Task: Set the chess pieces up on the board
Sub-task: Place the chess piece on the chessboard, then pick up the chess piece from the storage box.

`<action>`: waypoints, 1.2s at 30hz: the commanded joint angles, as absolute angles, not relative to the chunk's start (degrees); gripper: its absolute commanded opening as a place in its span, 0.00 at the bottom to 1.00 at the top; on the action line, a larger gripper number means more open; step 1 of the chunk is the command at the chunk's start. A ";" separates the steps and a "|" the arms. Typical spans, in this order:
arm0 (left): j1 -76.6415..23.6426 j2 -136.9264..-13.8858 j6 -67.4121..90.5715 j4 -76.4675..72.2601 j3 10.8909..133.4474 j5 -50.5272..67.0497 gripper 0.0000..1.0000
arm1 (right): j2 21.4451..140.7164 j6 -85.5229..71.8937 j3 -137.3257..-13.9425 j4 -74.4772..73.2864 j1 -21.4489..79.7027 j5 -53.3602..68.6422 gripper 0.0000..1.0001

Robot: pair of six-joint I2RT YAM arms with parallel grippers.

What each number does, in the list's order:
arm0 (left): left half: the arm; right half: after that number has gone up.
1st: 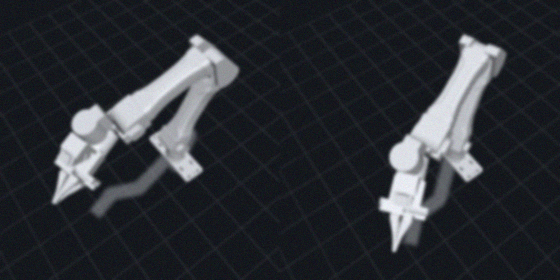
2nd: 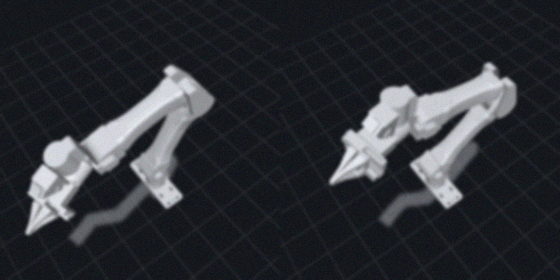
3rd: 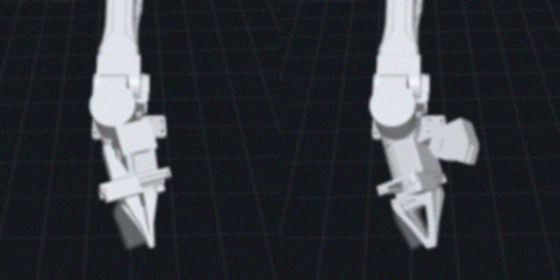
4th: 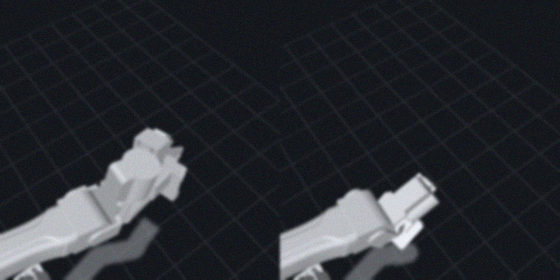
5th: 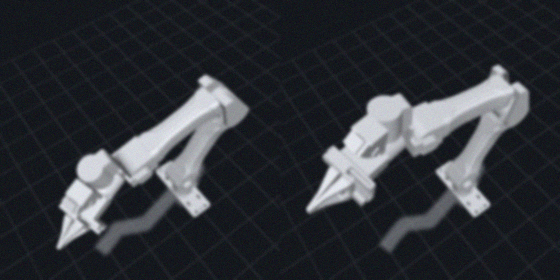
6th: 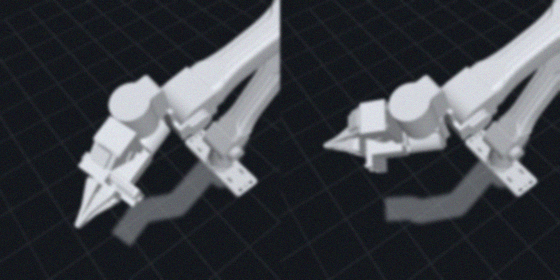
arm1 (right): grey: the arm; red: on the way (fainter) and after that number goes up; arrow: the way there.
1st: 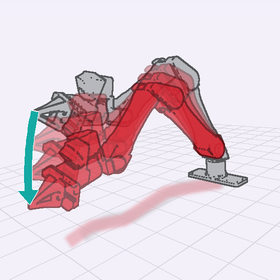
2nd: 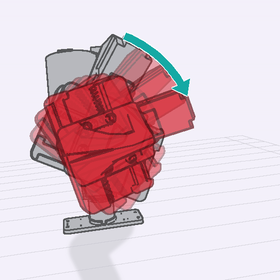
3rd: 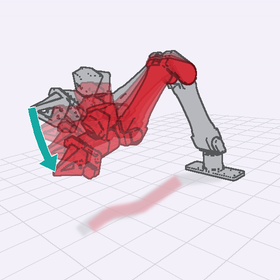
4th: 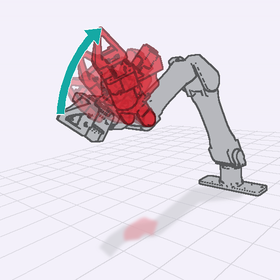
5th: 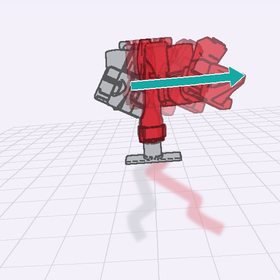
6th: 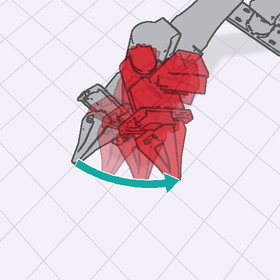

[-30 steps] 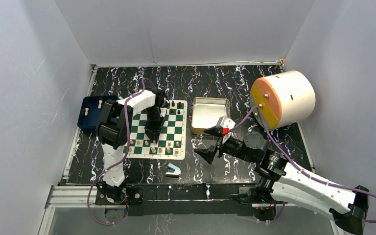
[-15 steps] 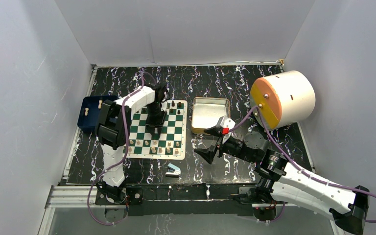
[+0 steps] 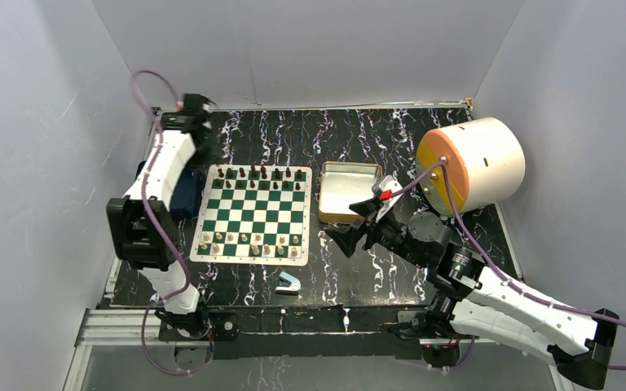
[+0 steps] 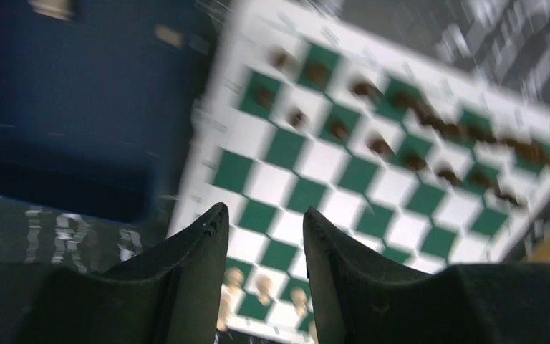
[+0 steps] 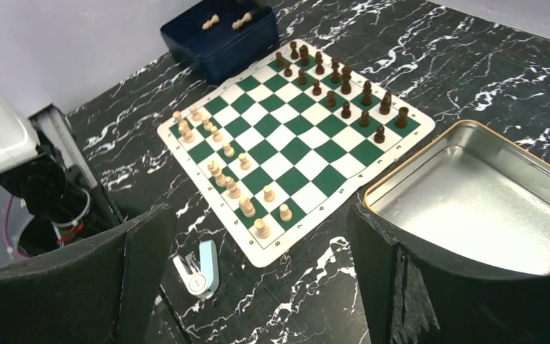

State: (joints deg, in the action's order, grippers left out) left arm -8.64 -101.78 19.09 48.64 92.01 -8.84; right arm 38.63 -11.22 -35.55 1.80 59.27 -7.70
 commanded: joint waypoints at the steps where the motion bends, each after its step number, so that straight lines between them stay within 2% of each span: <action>1: -0.31 -96.78 19.27 41.02 90.82 -20.41 0.41 | 38.74 -15.92 -39.94 0.81 59.16 -13.09 0.99; 6: 9.41 -97.45 14.99 33.37 88.39 -24.43 0.40 | 39.73 -15.45 -39.60 2.15 59.24 -14.47 0.99; 13: 15.37 -104.06 9.31 24.57 87.32 -12.56 0.33 | 40.44 -12.29 -39.29 4.99 59.23 -14.40 0.99; 19: 16.56 -109.16 6.64 19.69 85.52 -6.43 0.43 | 41.49 -8.47 -39.83 6.26 59.18 -14.19 0.99; 28: 17.37 -115.09 6.25 15.33 83.56 -6.53 0.44 | 43.82 -6.57 -40.07 8.09 59.18 -14.12 0.99; 36: 17.53 -116.14 5.05 13.76 82.27 -8.38 0.49 | 45.85 -5.94 -40.18 8.91 59.23 -13.98 0.99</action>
State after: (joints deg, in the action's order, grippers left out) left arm 17.15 -116.97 6.24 15.57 82.87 -7.16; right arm 45.56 -7.16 -37.30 4.56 59.27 -13.41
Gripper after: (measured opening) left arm 0.481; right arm 0.985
